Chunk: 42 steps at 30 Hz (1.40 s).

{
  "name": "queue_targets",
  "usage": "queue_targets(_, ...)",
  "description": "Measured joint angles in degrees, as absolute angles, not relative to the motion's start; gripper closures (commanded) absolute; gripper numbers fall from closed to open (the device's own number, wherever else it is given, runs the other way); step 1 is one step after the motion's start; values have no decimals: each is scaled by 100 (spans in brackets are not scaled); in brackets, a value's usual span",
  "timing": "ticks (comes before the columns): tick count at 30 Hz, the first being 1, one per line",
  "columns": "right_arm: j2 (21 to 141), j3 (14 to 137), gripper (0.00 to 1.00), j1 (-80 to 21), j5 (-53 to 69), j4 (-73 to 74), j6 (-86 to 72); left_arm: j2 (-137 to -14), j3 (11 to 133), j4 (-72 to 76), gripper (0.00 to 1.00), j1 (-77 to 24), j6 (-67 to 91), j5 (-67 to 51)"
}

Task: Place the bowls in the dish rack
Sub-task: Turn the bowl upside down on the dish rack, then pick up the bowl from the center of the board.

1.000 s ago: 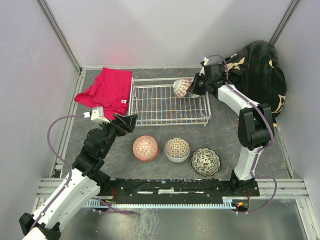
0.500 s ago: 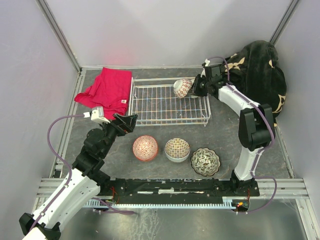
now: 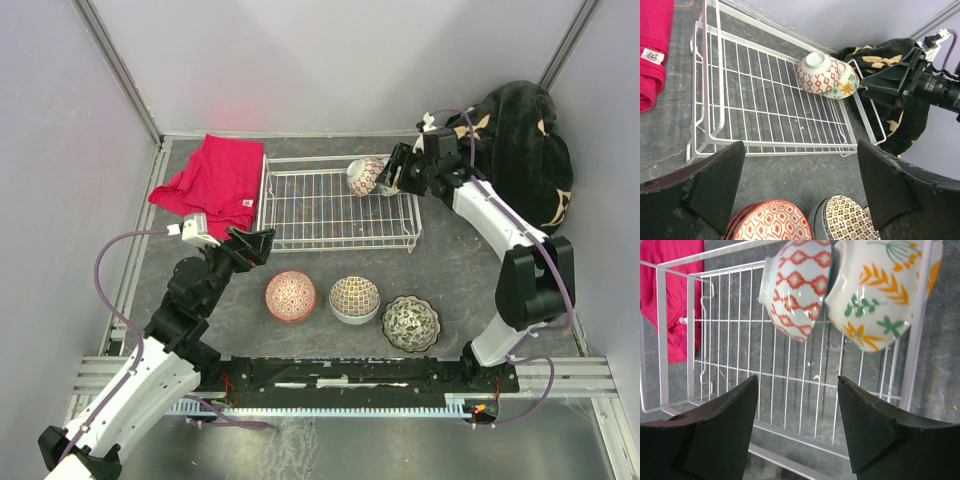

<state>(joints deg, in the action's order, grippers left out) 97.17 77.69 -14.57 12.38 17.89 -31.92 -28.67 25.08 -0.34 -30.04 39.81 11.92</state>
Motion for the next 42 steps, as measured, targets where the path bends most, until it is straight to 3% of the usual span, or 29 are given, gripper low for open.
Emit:
queue_targets(8, 8617, 7282, 22, -1911, 958, 2259, -3118, -2860, 2508, -38, 1, -3011, 3981, 1192)
queue_targets(16, 7743, 7275, 23, -3922, 561, 2663, -2821, -2764, 2508, -69, 1, -3011, 3981, 1203)
queue_targets(27, 8267, 7293, 25, -6967, -338, 3020, -1900, -2515, 2508, -130, 1, -3013, 3983, 1498)
queue_targets(42, 9402, 7026, 36, -7544, -1262, 2418, -1227, -2464, 2508, -174, 1, -3015, 3983, 1559)
